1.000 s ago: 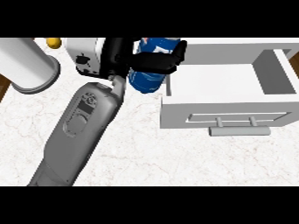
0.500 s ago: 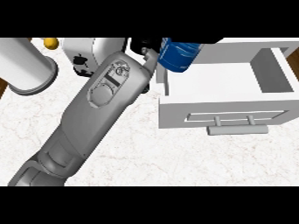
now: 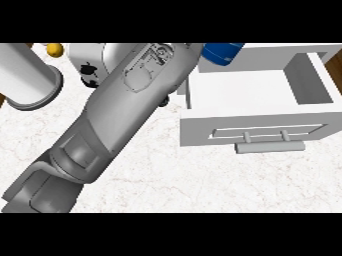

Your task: Pick up the can, place it into the drawer and close the drawer

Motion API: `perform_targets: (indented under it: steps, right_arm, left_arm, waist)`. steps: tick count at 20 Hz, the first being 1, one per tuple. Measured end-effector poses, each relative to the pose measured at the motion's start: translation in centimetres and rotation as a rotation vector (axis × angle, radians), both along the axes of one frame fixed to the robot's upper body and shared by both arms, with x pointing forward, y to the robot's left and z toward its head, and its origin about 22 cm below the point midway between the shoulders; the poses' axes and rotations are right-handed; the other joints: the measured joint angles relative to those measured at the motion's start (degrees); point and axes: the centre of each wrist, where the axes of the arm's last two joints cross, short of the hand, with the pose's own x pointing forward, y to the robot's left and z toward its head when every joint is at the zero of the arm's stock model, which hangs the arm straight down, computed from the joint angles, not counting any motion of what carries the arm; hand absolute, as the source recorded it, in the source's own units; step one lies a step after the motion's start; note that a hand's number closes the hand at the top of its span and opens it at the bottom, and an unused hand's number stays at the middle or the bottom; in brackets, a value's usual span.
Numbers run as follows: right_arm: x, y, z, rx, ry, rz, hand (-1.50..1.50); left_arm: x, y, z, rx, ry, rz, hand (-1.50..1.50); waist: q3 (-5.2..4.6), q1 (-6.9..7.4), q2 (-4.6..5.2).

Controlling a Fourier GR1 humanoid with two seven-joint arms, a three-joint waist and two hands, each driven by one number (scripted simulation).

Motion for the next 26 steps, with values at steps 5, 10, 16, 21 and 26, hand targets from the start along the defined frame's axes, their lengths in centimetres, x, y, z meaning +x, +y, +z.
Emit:
perform_targets:
  steps: [5, 10, 16, 21, 26]
  right_arm:
    - [0.5, 0.3, 0.4, -0.005, -0.006, 0.006, -1.5]
    - [0.6, 0.3, -0.2, -0.009, -0.011, 0.012, -1.5]
    - [1.5, 0.8, 0.2, -0.01, -0.021, 0.013, -1.5]
    - [2.2, 0.7, 0.0, -0.016, -0.021, 0.02, -1.5]
    - [2.6, 0.5, 0.6, -0.012, -0.029, 0.033, -1.5]
  left_arm:
    - [0.4, -0.9, -0.5, 0.03, -0.007, 0.016, 1.5]
    - [1.1, -0.8, -1.6, 0.045, 0.013, 0.029, 1.5]
    - [1.6, -0.5, -3.3, 0.083, 0.006, 0.048, 1.5]
    - [1.8, -0.3, -4.5, 0.112, -0.01, 0.088, 1.5]
    - [2.1, 0.0, -5.4, 0.147, -0.024, 0.107, 1.5]
  waist:
    - [0.02, -0.66, 0.14]
    - [0.04, -1.35, 0.34]
    - [0.07, -2.18, 0.62]
    - [0.09, -2.87, 0.81]
    - [0.09, -3.49, 1.02]
